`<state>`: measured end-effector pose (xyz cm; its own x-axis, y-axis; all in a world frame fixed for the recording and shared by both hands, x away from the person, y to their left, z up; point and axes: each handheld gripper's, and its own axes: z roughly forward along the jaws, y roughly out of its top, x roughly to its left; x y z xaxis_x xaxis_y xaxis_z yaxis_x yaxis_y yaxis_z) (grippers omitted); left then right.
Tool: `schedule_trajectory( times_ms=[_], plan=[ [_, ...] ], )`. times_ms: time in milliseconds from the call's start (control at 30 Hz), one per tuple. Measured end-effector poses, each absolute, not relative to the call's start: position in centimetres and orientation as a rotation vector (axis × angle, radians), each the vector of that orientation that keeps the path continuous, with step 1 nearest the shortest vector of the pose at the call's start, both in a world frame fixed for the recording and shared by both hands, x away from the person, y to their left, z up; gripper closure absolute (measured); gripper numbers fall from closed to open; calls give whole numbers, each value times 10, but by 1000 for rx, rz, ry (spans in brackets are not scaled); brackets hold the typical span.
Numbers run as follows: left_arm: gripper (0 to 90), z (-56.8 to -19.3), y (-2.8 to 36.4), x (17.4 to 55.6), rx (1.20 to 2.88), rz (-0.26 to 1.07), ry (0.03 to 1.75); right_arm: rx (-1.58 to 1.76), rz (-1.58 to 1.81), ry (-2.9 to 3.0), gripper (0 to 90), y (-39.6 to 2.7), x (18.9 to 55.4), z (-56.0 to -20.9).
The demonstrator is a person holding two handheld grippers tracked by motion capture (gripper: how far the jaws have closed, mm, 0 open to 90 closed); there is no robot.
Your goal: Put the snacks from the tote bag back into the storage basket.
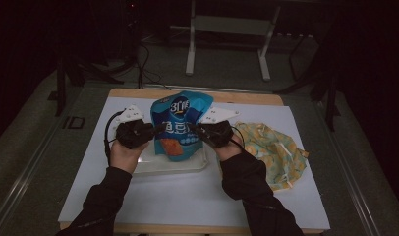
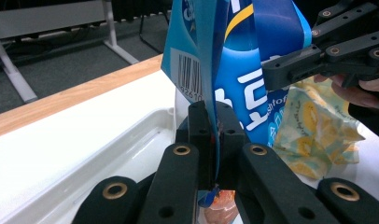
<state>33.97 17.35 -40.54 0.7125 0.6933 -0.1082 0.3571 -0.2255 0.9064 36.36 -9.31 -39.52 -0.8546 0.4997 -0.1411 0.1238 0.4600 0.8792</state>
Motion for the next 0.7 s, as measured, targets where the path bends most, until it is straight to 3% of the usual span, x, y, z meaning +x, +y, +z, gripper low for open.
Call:
schedule_trajectory(
  times_ms=[700],
  plan=[
    [883,-445,177,341,1811,332,837,546,1344,2378,893,-93,366,-429]
  ],
)
